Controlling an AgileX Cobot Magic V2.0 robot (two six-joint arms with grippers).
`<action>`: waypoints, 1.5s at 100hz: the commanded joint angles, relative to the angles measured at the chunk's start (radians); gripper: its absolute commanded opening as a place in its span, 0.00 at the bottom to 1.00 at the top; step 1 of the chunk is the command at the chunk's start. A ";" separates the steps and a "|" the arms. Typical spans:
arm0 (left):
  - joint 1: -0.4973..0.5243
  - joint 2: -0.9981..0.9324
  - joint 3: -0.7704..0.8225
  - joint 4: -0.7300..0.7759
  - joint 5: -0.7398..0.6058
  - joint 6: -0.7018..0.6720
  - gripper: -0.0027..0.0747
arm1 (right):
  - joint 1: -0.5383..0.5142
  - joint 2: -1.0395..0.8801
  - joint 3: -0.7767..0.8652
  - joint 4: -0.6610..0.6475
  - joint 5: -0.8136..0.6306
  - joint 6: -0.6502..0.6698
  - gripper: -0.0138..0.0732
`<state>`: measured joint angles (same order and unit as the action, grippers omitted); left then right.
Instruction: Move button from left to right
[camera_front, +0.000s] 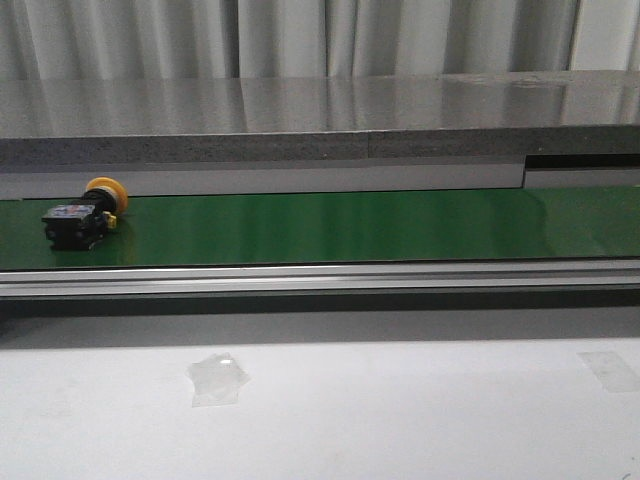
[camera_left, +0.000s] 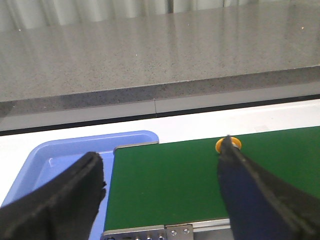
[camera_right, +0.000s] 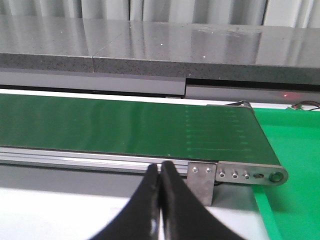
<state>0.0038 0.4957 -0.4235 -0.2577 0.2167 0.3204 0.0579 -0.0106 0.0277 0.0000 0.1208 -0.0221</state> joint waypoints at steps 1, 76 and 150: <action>-0.005 -0.063 0.007 -0.018 -0.088 -0.003 0.65 | 0.000 -0.019 -0.016 -0.012 -0.086 -0.004 0.08; -0.005 -0.161 0.049 -0.019 -0.090 -0.003 0.35 | 0.000 -0.019 -0.016 -0.012 -0.105 -0.004 0.08; -0.005 -0.161 0.049 -0.019 -0.090 -0.003 0.01 | 0.000 0.025 -0.117 -0.012 -0.107 -0.004 0.08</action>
<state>0.0038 0.3289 -0.3489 -0.2625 0.2148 0.3204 0.0579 -0.0106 -0.0210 0.0000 0.0821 -0.0221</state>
